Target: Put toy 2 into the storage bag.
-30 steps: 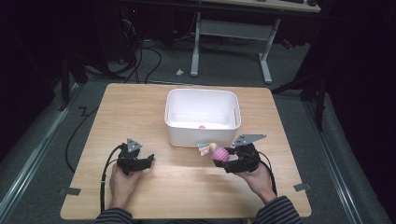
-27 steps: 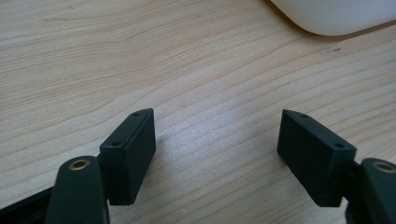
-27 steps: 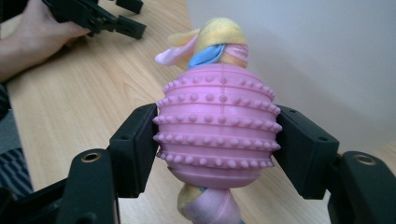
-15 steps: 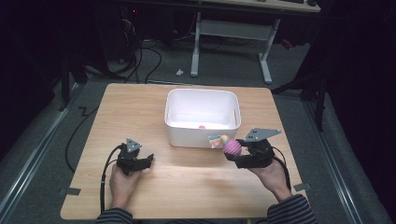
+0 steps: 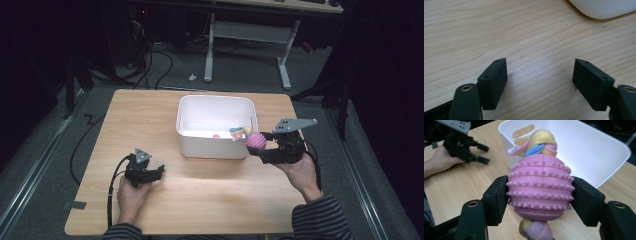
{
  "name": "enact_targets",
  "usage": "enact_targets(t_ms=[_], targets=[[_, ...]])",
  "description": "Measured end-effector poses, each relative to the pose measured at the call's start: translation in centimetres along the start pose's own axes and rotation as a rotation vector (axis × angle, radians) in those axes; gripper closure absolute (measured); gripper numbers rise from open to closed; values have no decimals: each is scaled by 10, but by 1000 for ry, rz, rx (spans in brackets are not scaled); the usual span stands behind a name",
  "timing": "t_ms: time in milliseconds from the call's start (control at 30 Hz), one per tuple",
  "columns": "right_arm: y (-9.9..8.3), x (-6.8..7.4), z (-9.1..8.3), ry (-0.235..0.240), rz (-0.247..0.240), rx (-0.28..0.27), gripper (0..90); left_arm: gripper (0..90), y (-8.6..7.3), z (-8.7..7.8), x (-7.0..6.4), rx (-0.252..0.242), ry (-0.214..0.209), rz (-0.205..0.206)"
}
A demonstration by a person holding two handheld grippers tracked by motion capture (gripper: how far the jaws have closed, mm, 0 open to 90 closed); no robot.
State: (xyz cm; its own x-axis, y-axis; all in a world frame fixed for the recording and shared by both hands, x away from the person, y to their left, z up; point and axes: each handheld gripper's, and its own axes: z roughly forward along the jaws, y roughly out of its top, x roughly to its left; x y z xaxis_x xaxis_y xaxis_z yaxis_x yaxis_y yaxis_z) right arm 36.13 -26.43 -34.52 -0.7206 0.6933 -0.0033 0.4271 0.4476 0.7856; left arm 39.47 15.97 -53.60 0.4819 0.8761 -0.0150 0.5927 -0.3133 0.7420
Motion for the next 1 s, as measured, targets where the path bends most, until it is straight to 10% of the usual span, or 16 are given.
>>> enact_targets(t_ms=[1000], targets=[[57, -42, 71, -24, 49, 74, 346, 255, 1, 2, -1, 4, -6, 12]])
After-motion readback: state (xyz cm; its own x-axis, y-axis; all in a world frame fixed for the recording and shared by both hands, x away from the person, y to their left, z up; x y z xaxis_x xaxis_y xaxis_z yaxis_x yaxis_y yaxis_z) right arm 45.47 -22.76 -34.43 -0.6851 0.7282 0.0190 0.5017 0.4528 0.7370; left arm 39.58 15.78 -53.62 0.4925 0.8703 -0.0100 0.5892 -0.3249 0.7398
